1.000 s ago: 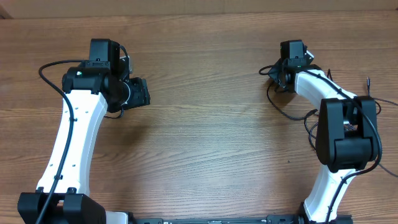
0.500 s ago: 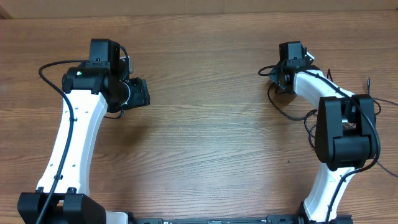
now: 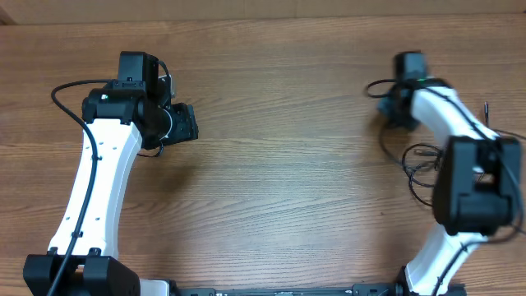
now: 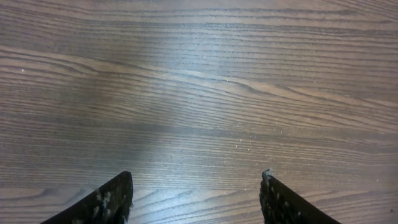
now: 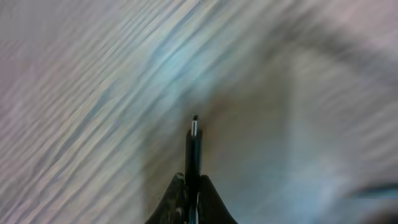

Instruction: Untangle cables

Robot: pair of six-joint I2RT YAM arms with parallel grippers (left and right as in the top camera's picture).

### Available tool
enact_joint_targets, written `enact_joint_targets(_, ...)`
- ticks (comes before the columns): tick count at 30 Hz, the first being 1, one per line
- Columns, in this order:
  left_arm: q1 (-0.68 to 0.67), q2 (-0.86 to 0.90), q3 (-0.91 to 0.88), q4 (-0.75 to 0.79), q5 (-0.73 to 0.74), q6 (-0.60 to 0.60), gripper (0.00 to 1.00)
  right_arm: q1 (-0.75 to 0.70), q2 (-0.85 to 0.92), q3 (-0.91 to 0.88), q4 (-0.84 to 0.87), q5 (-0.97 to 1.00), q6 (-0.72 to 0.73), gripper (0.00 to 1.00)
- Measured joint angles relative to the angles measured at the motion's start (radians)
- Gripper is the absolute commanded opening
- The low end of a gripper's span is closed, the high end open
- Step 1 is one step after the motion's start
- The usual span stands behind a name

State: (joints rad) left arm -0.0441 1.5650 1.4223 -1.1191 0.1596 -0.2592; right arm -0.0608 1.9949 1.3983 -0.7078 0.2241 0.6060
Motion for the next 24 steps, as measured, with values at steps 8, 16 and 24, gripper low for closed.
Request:
enact_joint_targets(8,0.000,0.000,0.000,0.001,0.000,0.000,0.66,-0.337,-0.248,0.077,-0.124,0.046,-0.049,0.06)
enact_joint_targets(16,0.000,0.000,0.000,0.018,0.000,0.000,0.67,-0.502,-0.262,0.081,-0.176,-0.188,-0.163,0.83)
enact_joint_targets(24,0.000,0.000,0.062,0.015,-0.023,0.012,0.73,-0.452,-0.262,0.081,-0.196,-0.517,-0.315,0.84)
